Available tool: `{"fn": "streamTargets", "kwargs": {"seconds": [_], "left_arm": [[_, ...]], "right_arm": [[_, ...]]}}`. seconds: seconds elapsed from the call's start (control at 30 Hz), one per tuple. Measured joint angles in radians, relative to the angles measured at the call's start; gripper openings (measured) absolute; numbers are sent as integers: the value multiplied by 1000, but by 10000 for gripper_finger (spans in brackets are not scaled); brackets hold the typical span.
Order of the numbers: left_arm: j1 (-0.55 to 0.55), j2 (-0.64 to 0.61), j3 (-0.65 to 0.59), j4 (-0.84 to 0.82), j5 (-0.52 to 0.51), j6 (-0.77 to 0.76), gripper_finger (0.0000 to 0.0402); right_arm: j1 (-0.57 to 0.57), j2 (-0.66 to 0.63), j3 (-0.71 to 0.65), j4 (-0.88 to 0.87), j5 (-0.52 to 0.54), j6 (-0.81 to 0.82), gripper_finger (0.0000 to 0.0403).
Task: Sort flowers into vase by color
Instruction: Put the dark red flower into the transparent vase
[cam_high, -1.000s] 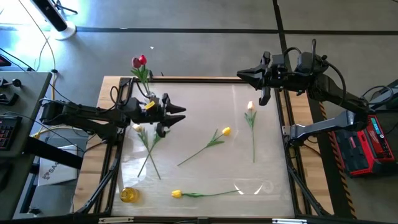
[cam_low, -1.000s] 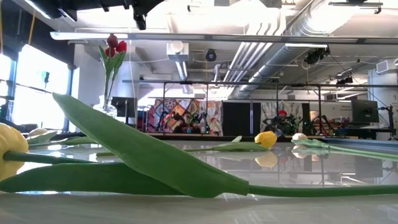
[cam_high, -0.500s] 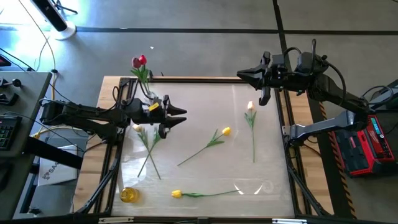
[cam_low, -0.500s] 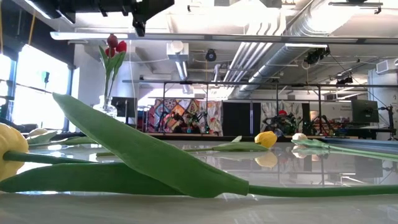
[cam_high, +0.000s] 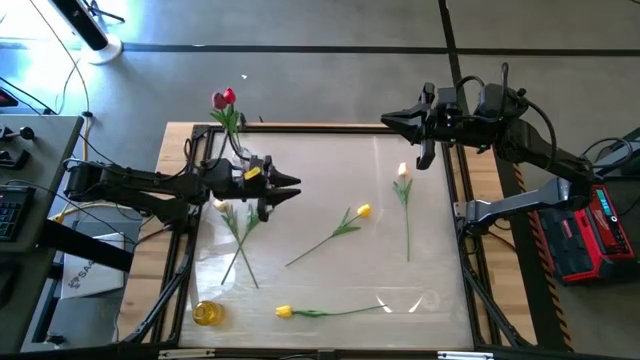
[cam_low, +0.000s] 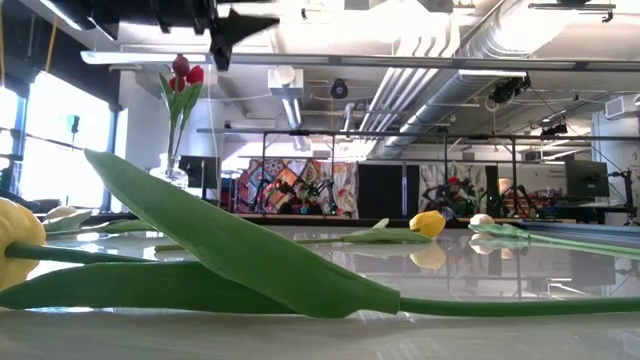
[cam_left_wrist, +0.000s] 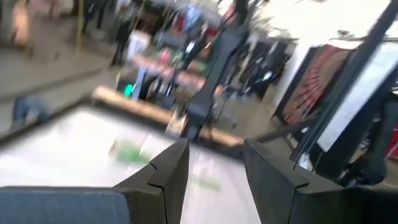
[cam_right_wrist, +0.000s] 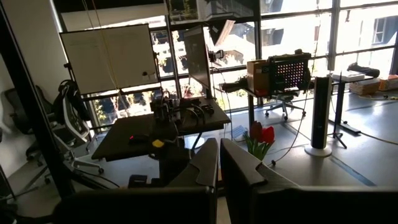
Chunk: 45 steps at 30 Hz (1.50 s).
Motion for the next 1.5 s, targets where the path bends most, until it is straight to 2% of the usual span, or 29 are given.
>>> {"fn": "streamTargets", "kwargs": {"seconds": [0.4, 0.57, 0.87, 1.07, 1.5], "left_arm": [[0, 0, 0, -614, -65, -330, 109], [0, 0, -1, -795, -90, -413, 89], [0, 0, -1, -956, -84, -529, 49], [0, 0, -1, -1031, -80, -570, 6], [0, 0, -1, -1033, -80, -571, 0]], "right_arm": [[0, 0, 0, 0, 0, 0, 7], [0, 0, 0, 0, 0, 0, 7], [0, 0, 0, 0, 0, 31, 7], [1, 0, 0, 0, 0, 189, 7], [-6, 4, 0, -8, 30, 204, 7]]}}
